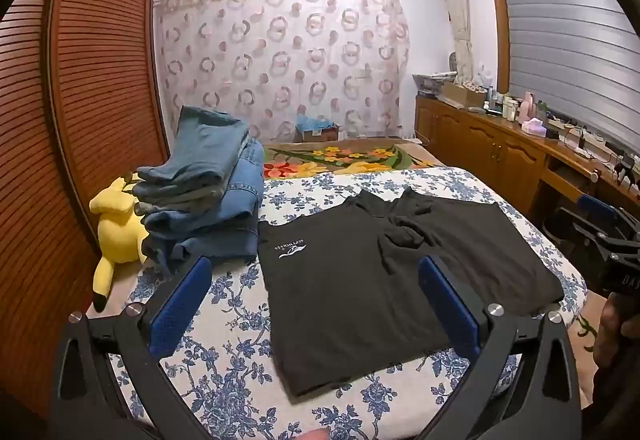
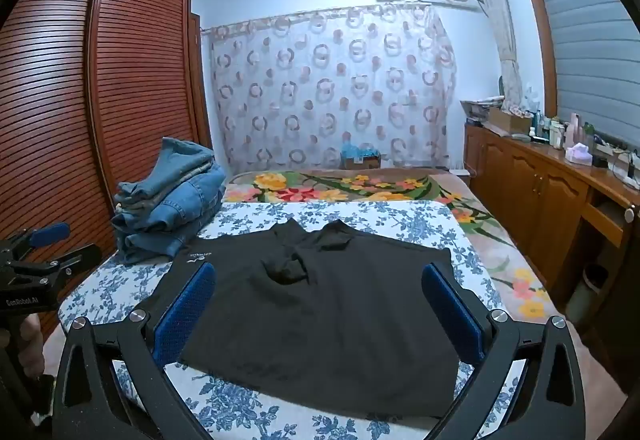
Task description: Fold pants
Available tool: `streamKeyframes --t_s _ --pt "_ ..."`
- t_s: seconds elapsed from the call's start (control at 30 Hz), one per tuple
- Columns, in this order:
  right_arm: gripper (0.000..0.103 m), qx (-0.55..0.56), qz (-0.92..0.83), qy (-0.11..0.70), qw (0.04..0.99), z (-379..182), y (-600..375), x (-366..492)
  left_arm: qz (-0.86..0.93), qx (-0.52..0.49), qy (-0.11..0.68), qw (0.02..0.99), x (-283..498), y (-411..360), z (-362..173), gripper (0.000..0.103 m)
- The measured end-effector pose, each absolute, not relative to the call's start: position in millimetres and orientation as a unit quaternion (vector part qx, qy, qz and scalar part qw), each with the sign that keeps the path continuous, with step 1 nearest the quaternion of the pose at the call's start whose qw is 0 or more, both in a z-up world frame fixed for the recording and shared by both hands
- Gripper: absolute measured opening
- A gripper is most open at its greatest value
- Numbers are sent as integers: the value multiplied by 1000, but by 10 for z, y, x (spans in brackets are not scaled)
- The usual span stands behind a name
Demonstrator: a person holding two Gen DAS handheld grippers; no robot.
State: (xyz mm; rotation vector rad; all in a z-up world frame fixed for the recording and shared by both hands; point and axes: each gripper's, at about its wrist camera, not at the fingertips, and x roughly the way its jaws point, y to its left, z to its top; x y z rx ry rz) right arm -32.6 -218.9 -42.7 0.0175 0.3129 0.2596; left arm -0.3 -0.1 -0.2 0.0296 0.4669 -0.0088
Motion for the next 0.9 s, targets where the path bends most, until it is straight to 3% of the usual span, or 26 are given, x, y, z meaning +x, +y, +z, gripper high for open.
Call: streamKeyframes --t_s 0.9 --pt "103 7 129 155 979 -436 -2171 -328 -5 13 233 972 -45 -6 -33 103"
